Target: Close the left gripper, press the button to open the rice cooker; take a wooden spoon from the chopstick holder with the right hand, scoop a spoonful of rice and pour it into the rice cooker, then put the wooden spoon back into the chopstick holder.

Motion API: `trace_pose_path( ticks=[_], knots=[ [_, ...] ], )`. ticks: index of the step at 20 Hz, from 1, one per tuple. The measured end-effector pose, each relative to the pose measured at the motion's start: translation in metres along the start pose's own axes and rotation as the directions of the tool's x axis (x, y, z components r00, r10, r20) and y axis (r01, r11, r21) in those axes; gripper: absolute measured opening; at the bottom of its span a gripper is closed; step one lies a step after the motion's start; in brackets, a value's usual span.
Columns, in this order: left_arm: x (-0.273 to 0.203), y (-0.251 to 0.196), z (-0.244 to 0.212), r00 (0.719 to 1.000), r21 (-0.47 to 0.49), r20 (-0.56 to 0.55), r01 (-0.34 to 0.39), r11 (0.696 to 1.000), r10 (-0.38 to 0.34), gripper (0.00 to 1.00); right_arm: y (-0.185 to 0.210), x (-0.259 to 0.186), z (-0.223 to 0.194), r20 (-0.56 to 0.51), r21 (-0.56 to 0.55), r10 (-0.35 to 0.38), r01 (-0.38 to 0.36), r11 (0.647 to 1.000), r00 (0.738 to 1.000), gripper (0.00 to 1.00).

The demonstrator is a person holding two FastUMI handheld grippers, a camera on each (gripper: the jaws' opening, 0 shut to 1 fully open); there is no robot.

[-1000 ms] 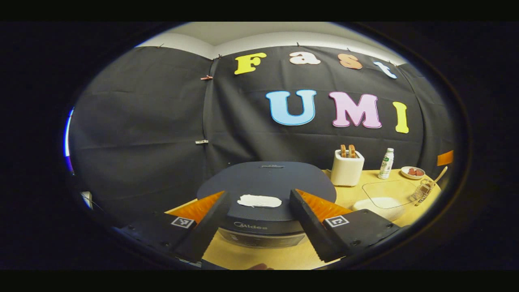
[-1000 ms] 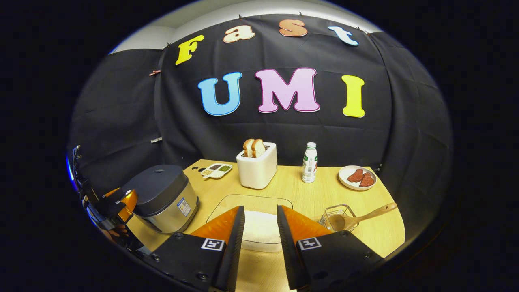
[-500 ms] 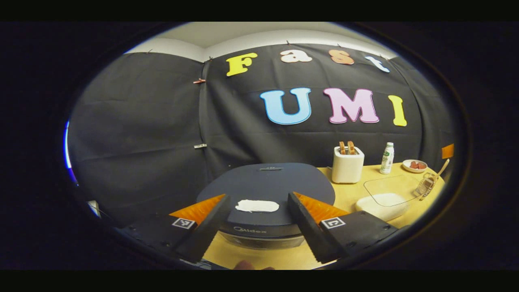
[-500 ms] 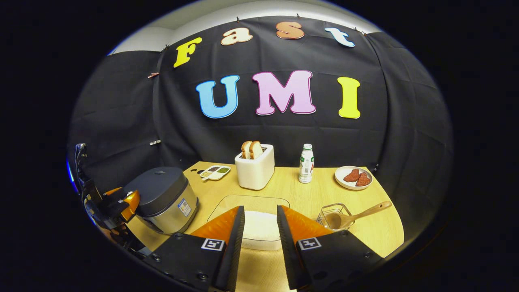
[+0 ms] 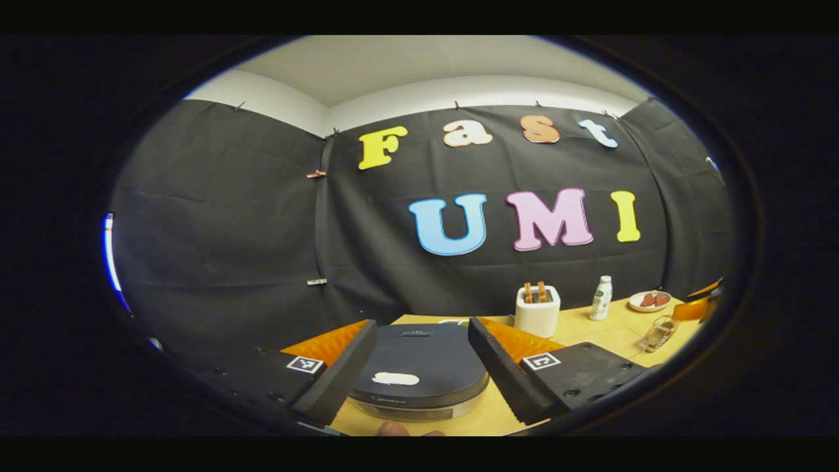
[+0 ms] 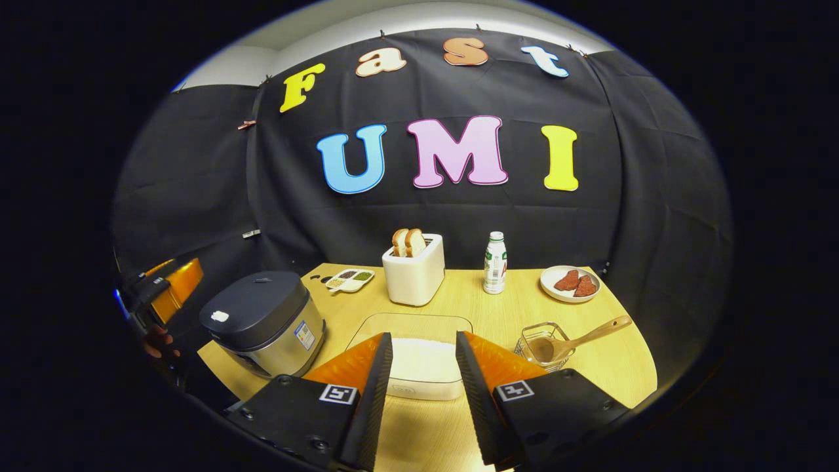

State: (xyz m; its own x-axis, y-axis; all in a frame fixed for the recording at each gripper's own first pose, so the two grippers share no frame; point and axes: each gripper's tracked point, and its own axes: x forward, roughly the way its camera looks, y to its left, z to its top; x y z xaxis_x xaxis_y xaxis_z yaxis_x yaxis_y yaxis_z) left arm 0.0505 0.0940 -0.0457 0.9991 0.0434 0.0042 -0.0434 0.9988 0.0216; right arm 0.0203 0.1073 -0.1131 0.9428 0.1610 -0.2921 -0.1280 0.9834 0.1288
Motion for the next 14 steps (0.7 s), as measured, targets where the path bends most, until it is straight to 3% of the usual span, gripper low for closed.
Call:
trace_pose_path(
  ticks=[5, 7, 14],
  knots=[
    [-0.017, -0.001, 0.006, 1.000, 0.011, 0.006, 0.029, 1.000, -0.030, 0.99, -0.006, -0.003, 0.002, 0.013, 0.003, -0.030, 0.030, 1.000, 0.999, 0.66],
    [-0.022, 0.001, 0.003, 0.999, -0.007, -0.004, 0.032, 0.999, -0.032, 0.99, -0.006, -0.005, 0.005, 0.024, 0.002, -0.037, 0.037, 0.999, 0.999, 0.74],
    [-0.040, 0.022, 0.009, 0.996, 0.012, -0.020, -0.081, 0.997, 0.081, 0.99, 0.003, -0.010, 0.018, 0.062, -0.038, 0.040, -0.038, 0.999, 0.997, 0.88]
  ],
)
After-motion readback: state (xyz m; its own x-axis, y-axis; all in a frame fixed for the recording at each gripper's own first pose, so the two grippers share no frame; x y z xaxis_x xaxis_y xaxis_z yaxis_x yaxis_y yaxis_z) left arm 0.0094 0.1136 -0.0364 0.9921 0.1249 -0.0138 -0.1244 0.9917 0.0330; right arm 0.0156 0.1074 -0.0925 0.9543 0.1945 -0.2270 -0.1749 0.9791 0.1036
